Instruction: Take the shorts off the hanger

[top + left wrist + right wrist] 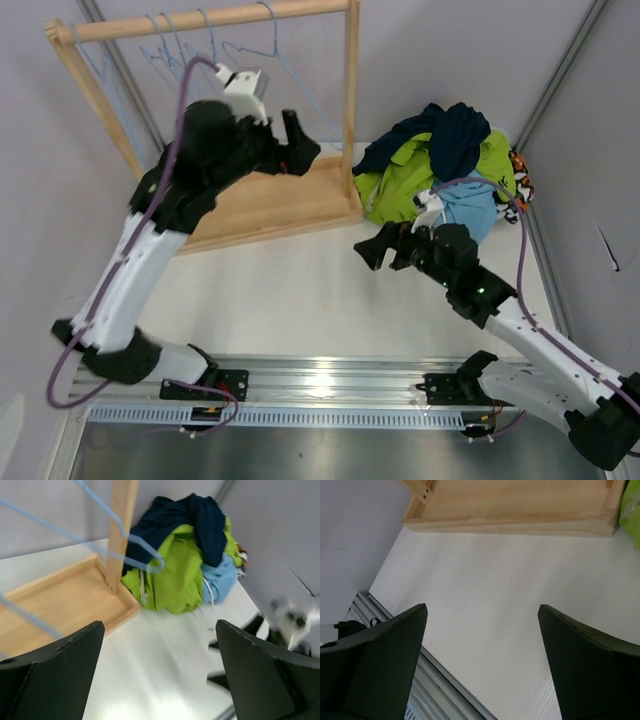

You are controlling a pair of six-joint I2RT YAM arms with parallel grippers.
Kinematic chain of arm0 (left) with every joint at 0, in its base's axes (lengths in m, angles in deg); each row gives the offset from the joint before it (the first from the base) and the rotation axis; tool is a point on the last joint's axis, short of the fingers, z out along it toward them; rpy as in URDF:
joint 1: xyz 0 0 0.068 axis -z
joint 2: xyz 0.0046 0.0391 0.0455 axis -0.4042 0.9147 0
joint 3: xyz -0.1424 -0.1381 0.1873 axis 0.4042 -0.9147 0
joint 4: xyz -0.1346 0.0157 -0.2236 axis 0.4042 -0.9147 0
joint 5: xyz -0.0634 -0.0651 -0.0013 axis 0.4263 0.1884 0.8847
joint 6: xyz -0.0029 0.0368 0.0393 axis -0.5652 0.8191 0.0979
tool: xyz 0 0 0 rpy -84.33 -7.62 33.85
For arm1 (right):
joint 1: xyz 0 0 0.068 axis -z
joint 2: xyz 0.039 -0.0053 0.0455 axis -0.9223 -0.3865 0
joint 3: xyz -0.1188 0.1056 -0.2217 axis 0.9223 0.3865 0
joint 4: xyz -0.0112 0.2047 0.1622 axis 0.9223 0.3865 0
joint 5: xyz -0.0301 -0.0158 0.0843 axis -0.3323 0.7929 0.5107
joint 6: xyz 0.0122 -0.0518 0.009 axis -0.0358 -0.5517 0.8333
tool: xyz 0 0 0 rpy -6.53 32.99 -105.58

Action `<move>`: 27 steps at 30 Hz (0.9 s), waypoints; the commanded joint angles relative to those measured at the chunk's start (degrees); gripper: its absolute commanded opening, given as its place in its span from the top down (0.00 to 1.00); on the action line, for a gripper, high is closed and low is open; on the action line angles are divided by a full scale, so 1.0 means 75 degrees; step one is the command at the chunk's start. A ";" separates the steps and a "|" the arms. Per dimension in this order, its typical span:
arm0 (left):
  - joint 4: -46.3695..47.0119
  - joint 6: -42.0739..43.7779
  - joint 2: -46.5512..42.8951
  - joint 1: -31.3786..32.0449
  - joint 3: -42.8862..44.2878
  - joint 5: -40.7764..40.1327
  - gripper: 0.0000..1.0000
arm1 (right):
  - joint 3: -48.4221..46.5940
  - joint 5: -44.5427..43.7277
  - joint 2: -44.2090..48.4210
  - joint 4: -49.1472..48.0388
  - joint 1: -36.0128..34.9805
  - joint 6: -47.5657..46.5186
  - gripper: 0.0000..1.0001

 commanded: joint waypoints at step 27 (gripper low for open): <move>-0.0943 0.0015 -0.8213 0.0400 -0.5526 -0.2707 0.01 | -0.4662 -0.0504 0.3026 0.5033 0.0001 -0.0367 0.01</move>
